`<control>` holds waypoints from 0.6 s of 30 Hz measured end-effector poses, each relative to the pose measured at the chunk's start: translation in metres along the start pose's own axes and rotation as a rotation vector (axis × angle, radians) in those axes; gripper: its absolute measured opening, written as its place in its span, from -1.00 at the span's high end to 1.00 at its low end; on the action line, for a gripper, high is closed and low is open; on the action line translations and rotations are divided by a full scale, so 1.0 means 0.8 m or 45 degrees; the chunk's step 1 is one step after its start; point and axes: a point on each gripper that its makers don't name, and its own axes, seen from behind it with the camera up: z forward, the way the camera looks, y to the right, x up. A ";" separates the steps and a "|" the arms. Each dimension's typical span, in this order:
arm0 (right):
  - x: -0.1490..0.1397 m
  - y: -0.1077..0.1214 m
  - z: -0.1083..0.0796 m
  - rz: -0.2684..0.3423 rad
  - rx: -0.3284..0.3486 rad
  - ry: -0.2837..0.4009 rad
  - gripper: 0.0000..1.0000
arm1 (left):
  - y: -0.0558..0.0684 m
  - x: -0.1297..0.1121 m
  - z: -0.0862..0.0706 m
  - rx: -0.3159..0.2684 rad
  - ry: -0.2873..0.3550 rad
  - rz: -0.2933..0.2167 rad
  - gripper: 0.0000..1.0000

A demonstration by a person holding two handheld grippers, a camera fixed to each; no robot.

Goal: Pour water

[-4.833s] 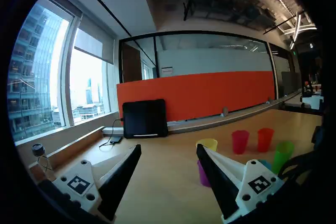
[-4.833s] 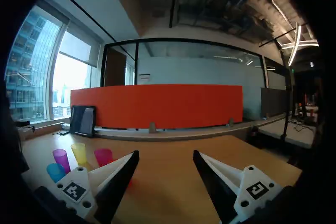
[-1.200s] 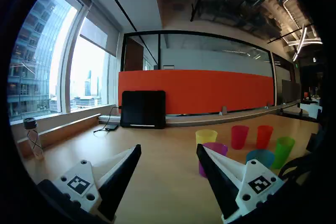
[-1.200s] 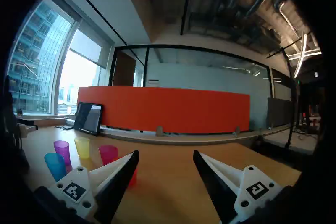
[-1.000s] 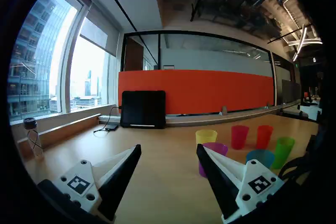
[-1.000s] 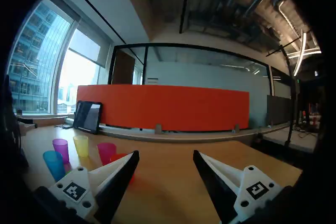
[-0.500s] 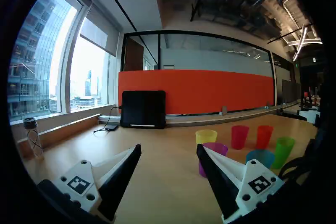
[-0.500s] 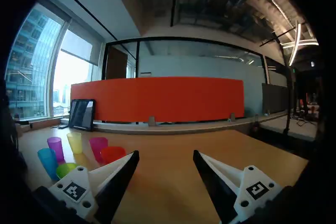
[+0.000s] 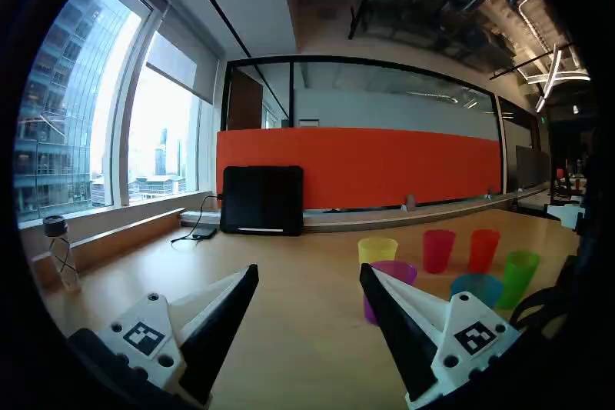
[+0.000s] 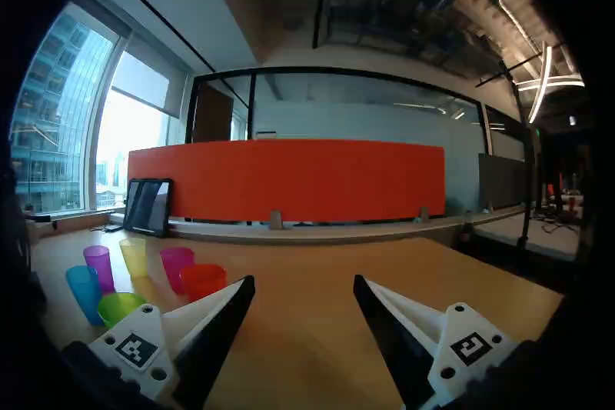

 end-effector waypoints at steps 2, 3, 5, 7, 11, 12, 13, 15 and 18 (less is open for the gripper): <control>0.000 -0.001 -0.001 0.000 0.003 0.000 -0.99 | 0.000 0.000 0.000 0.000 0.000 0.000 -0.96; 0.000 -0.001 -0.001 0.000 0.004 0.000 -1.00 | 0.000 0.000 0.000 0.000 0.000 0.000 -0.96; 0.000 -0.002 -0.001 0.000 0.007 0.000 -1.00 | 0.000 0.000 0.000 0.000 0.000 0.000 -0.96; -0.001 -0.003 -0.001 0.000 0.009 0.000 -1.00 | 0.000 0.000 0.000 0.000 0.000 0.000 -0.96; -0.001 -0.003 0.000 0.003 0.010 -0.004 -0.99 | 0.000 0.000 0.000 0.000 0.000 0.000 -0.96; -0.001 -0.003 0.000 0.003 0.009 -0.004 -0.99 | 0.000 0.000 0.000 0.000 0.000 0.000 -0.96; -0.001 -0.003 0.000 0.003 0.009 -0.004 -0.99 | 0.000 0.000 0.000 0.000 0.000 0.000 -0.97; 0.000 -0.003 0.000 0.003 0.009 -0.004 -0.99 | 0.000 0.000 0.000 0.000 0.000 0.000 -0.96; -0.001 -0.003 0.000 0.002 0.009 -0.004 -0.99 | 0.001 0.000 0.000 0.000 0.000 0.000 -0.96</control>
